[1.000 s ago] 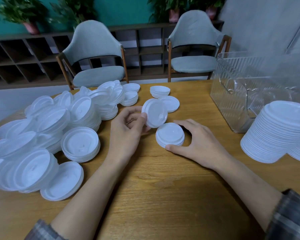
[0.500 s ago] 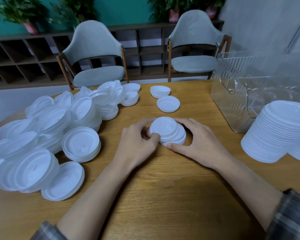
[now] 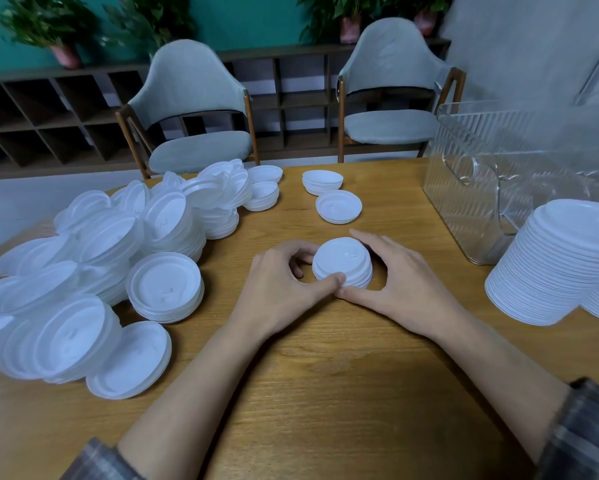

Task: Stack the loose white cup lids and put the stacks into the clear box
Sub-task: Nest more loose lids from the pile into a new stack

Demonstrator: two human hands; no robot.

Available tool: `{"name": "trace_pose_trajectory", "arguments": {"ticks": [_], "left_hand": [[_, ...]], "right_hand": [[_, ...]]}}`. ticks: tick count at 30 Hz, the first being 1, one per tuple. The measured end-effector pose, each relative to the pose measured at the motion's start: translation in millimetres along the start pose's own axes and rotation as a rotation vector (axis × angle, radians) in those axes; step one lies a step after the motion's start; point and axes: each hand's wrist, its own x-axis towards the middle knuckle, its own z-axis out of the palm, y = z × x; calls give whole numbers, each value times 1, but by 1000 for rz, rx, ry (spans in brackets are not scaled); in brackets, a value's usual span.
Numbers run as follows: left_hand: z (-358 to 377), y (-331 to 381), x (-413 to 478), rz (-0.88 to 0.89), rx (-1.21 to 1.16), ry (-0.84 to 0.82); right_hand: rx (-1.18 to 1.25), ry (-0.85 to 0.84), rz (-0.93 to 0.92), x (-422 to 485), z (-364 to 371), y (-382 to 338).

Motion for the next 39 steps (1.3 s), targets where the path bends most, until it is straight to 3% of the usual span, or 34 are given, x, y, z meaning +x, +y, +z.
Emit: {"name": "trace_pose_trajectory", "arguments": {"ticks": [25, 39], "left_hand": [[0, 0, 0, -7, -68, -18], [-3, -11, 5, 26, -13, -57]], "right_hand": [[-26, -184, 92, 1, -16, -1], [-31, -108, 16, -1, -13, -5]]}}
